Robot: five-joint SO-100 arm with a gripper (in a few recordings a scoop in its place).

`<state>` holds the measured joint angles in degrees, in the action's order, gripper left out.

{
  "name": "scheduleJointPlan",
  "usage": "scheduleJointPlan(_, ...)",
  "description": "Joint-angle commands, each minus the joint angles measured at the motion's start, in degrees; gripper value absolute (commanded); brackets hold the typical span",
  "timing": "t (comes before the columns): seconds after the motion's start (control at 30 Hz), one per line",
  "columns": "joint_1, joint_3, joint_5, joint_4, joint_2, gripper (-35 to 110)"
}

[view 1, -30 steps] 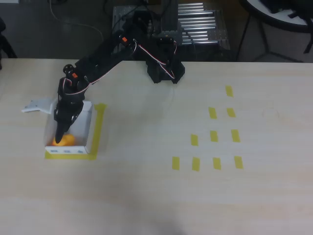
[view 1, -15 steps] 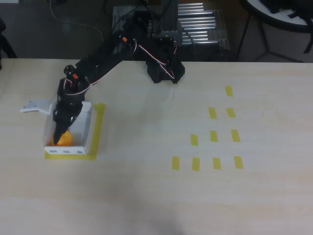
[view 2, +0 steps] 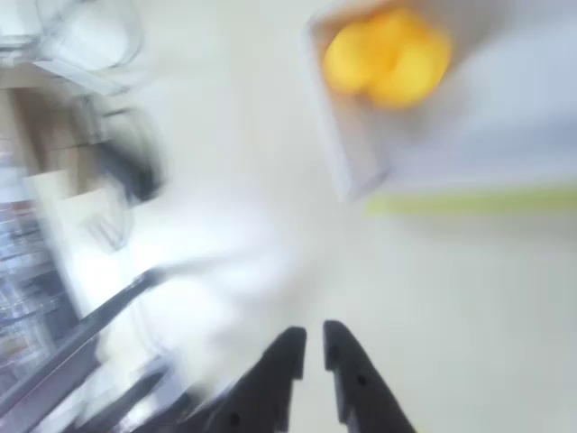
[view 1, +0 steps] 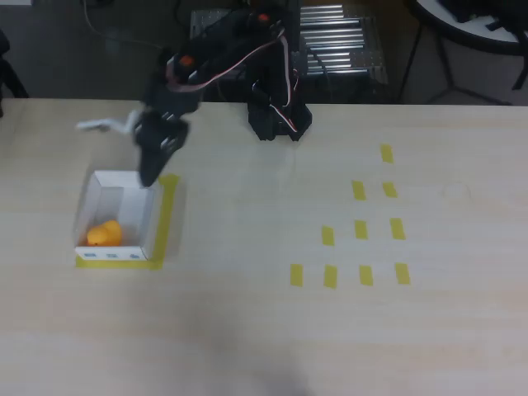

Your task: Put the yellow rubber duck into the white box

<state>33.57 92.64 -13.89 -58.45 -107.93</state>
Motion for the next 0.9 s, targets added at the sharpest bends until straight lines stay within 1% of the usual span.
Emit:
scheduleJointPlan(0.0, -14.24, 16.7, 8.7, -2.72, -32.52, 0)
scheduleJointPlan(0.1, -24.52, 33.22, 11.78, -0.79, -46.05, 0)
scheduleJointPlan(0.17, -29.88, 44.74, 12.13, 1.76, -53.26, 0)
scheduleJointPlan(0.23, -32.96, 55.2, 15.12, 4.66, -59.94, 0)
scheduleJointPlan(0.33, -36.47, 66.27, 21.27, 4.83, -67.5, 0)
scheduleJointPlan(0.4, -38.5, 70.66, 24.26, 3.34, -70.58, 0)
scheduleJointPlan(0.53, -40.87, 75.59, 26.28, -0.44, -75.06, 0)
scheduleJointPlan(0.87, -39.81, 81.21, 26.81, -5.19, -83.14, 0)
